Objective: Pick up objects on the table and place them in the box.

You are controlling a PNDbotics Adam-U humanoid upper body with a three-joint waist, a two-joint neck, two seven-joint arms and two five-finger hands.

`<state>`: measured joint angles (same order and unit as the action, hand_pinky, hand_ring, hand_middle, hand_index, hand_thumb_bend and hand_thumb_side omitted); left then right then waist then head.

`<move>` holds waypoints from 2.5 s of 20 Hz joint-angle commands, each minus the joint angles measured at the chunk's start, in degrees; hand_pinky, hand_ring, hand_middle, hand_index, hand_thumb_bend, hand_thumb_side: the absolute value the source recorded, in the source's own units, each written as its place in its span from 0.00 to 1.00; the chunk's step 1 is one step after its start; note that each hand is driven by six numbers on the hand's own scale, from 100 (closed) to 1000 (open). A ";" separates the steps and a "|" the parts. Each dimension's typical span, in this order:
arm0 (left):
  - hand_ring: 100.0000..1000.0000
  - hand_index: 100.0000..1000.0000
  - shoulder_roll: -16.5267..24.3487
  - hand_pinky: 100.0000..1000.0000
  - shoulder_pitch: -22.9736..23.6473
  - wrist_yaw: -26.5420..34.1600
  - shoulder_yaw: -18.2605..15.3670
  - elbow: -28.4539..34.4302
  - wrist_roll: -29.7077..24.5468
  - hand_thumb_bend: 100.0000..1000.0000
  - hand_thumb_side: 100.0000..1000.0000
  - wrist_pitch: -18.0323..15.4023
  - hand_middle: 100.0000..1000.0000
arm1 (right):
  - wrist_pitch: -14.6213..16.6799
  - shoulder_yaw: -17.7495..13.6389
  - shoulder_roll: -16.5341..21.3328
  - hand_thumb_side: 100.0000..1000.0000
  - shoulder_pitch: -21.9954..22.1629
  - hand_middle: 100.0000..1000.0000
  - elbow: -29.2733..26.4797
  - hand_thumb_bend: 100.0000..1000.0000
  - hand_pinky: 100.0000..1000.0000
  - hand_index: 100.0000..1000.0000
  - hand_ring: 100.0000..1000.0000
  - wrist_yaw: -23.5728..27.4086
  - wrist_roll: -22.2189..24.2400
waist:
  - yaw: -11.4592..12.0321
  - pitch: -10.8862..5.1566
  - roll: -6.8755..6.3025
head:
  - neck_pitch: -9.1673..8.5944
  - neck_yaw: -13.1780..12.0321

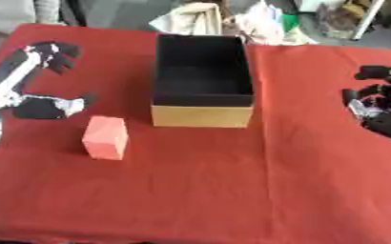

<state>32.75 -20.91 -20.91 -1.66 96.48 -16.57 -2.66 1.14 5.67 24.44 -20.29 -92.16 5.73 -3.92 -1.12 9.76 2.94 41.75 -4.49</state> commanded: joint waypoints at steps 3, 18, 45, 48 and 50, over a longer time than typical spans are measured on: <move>0.72 0.86 2.61 0.71 -0.47 -0.17 0.10 1.17 -0.69 0.43 0.16 -0.37 0.72 | 0.12 -0.59 1.38 0.00 -0.55 0.65 -0.48 0.22 0.37 0.74 0.49 0.18 0.06 | -0.12 -0.88 -0.36 | -0.07 -0.11; 0.72 0.85 15.39 0.73 -2.20 0.50 8.65 0.20 -11.53 0.44 0.13 -4.25 0.72 | 0.15 -0.18 1.71 0.00 -0.53 0.65 -0.24 0.20 0.37 0.74 0.49 0.07 0.56 | -0.61 -1.29 -1.08 | 0.12 -0.41; 0.72 0.84 11.66 0.72 -8.52 -1.53 17.54 -9.95 -21.82 0.41 0.10 -6.91 0.71 | 0.14 -0.09 1.41 0.00 -0.37 0.65 0.02 0.19 0.37 0.74 0.49 0.13 0.65 | -1.43 -1.12 -1.07 | 0.13 -0.85; 0.72 0.84 11.29 0.72 -8.74 -2.23 17.94 -10.83 -22.61 0.36 0.04 -7.26 0.69 | 0.16 -0.07 1.37 0.00 -0.38 0.65 0.02 0.19 0.37 0.74 0.49 0.15 0.68 | -1.41 -1.12 -1.04 | 0.15 -0.86; 0.71 0.83 11.08 0.72 -8.84 -3.01 18.08 -11.27 -22.98 0.29 0.05 -7.47 0.66 | 0.15 -0.08 1.36 0.00 -0.37 0.65 0.04 0.18 0.37 0.74 0.49 0.15 0.68 | -1.41 -1.10 -1.02 | 0.14 -0.86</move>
<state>42.81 -28.86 -23.34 16.36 85.17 -39.17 -10.01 1.22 6.02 24.47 -20.13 -91.79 5.73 -3.33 -2.47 9.48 2.04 41.76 -5.24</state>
